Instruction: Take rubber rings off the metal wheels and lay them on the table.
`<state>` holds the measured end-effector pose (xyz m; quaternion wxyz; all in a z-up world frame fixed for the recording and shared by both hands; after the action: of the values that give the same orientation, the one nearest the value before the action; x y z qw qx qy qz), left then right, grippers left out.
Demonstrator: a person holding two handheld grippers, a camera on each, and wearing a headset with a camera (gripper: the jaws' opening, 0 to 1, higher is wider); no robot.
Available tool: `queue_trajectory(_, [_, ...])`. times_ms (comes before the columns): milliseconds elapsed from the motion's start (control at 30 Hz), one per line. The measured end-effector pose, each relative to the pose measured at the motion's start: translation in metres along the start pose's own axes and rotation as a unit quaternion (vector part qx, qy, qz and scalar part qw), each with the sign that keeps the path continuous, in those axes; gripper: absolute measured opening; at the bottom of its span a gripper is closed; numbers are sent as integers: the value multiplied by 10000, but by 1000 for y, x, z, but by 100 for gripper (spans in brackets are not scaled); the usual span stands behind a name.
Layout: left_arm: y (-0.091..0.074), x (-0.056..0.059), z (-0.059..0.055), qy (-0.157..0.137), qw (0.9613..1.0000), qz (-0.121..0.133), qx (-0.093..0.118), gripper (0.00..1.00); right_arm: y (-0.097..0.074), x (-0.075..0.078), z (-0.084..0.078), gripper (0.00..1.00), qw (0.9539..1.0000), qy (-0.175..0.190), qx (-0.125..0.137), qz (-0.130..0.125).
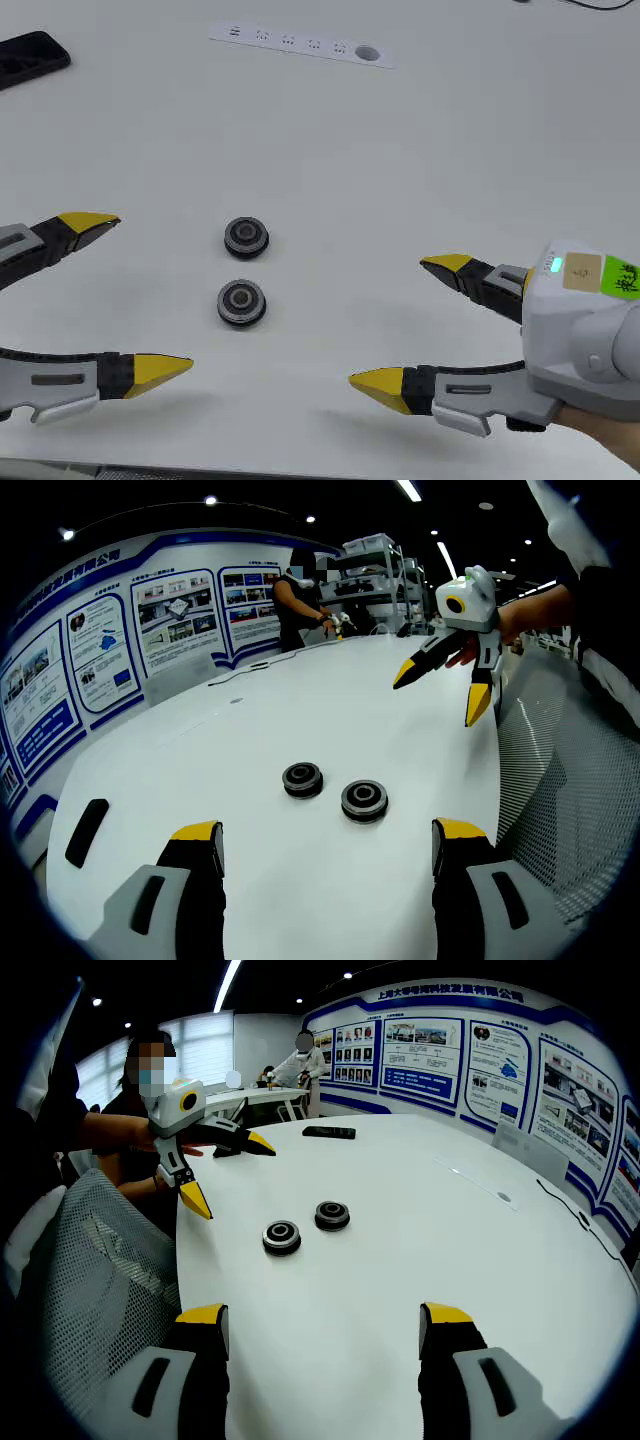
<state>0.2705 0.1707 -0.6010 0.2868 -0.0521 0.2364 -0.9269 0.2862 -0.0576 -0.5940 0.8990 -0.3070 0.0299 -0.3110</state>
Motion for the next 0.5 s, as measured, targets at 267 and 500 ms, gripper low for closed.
queue_trajectory(267, [-1, 1, -3, -49, 10000, -4, -53, 86, 0, -1, -4, 79, 9999, 104, -52, -11])
queue_trajectory(500, [1, 1, -6, -112, 9999, -23, -85, 84, 2, -4, -5, 79, 9994, 349, 1, 21])
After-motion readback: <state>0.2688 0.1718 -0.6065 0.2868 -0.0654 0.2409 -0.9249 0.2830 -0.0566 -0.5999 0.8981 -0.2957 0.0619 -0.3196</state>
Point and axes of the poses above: the centre of the closed fingertips' face, and the gripper's own axes: y roughly forward along the fingers, x roughly to its right, z roughly out of its top, the point moved 4 cm from there along -y, roughly backward along the fingers, and after that the axes turned 10 degrees about -z, right-handed, at the moved point
